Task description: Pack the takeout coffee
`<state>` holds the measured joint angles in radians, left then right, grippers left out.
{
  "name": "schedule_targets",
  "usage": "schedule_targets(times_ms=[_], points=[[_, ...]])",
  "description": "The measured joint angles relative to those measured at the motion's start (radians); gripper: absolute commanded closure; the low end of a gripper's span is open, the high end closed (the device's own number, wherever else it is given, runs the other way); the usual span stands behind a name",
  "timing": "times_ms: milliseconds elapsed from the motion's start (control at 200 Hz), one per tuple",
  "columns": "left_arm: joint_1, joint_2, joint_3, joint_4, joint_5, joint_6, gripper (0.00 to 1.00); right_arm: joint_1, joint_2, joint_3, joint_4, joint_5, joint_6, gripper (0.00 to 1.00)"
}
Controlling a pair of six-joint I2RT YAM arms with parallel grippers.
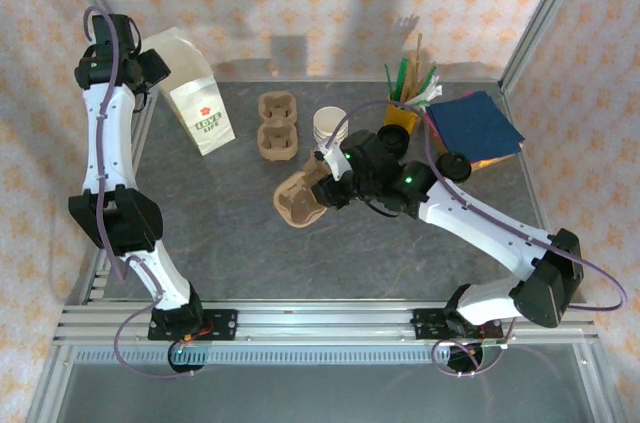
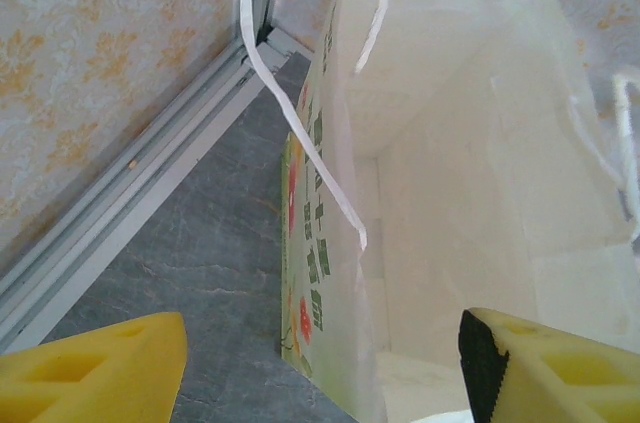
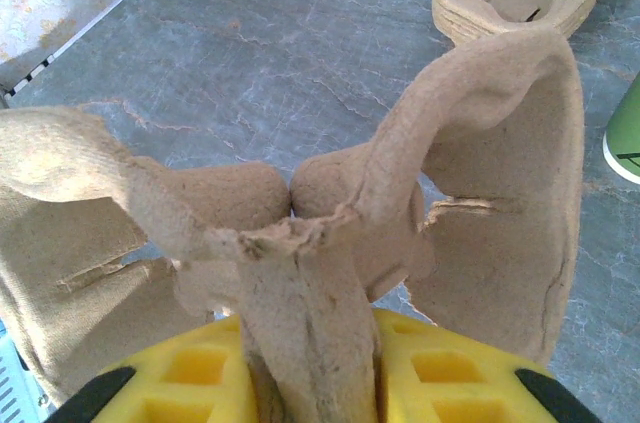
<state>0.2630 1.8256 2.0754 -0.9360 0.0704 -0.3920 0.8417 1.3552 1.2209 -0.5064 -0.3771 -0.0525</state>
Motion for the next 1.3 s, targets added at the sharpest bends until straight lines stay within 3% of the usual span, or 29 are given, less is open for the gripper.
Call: schedule_targets(times_ms=[375,706,836,996,1301], points=[[0.0,0.14,0.073,-0.028,0.061,0.008,0.41,0.0,-0.001,0.0,0.014,0.0,0.0,0.73],[0.0,0.214,0.134,-0.074,0.082,0.028,0.85,0.0,-0.004,0.0,0.014,0.0,0.0,0.74],[0.0,0.208,0.133,-0.086,0.078,0.036,0.97,0.0,-0.013,0.0,0.014,-0.001,0.0,0.74],[0.0,0.098,-0.002,-0.081,0.079,0.043,1.0,0.0,-0.019,0.0,0.014,0.0,0.0,0.74],[-0.002,-0.274,-0.346,-0.056,0.109,0.046,1.0,0.0,-0.045,0.0,0.012,0.0,0.0,0.74]])
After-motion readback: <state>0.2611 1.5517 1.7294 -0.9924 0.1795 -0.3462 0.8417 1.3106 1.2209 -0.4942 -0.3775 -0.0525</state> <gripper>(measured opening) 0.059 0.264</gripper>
